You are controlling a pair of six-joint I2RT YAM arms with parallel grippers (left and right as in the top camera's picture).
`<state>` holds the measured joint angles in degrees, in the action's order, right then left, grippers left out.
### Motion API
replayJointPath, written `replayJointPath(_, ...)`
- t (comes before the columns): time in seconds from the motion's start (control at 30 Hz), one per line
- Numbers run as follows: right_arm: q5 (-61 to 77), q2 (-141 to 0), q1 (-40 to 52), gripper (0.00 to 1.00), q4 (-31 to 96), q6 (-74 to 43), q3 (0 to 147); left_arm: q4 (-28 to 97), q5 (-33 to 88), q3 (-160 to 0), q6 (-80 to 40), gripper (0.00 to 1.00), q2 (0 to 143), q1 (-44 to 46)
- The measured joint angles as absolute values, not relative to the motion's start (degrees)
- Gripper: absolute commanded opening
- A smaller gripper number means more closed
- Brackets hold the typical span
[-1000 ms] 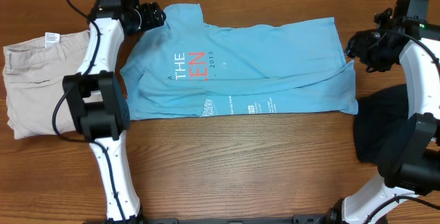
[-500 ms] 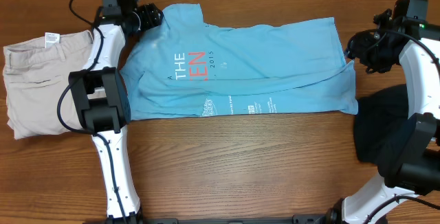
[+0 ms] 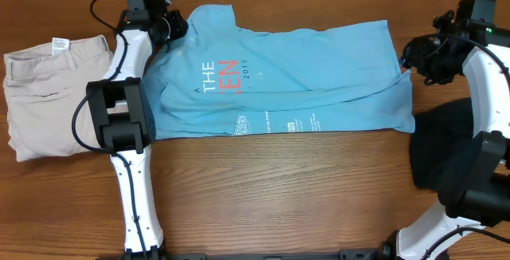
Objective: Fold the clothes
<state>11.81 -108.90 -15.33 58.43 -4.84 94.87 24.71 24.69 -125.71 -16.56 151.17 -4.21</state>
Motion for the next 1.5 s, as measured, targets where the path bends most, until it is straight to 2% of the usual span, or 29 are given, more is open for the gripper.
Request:
replayJointPath(0.23,11.84,-109.01,-15.25,0.62,52.18,-3.75,94.87,32.62,25.12,-128.07,-16.67,0.04,151.17,-4.21)
replayJointPath(0.3,11.86,-109.6,-15.09,0.66,48.77,-2.57,94.89,35.83,25.19,-129.08,-17.04,0.04,151.17,-4.21)
replayJointPath(0.53,12.14,-119.04,-12.4,0.75,30.22,0.56,95.31,41.87,25.67,-130.3,-17.89,0.04,150.95,-4.21)
replayJointPath(0.8,13.1,-130.39,-9.58,0.75,10.39,1.23,95.29,44.8,25.76,-130.54,-17.89,0.04,150.61,-4.08)
replayJointPath(1.5,9.8,-138.5,-9.45,0.76,-0.45,0.47,95.39,44.99,24.67,-130.54,-17.89,0.04,150.45,-3.62)
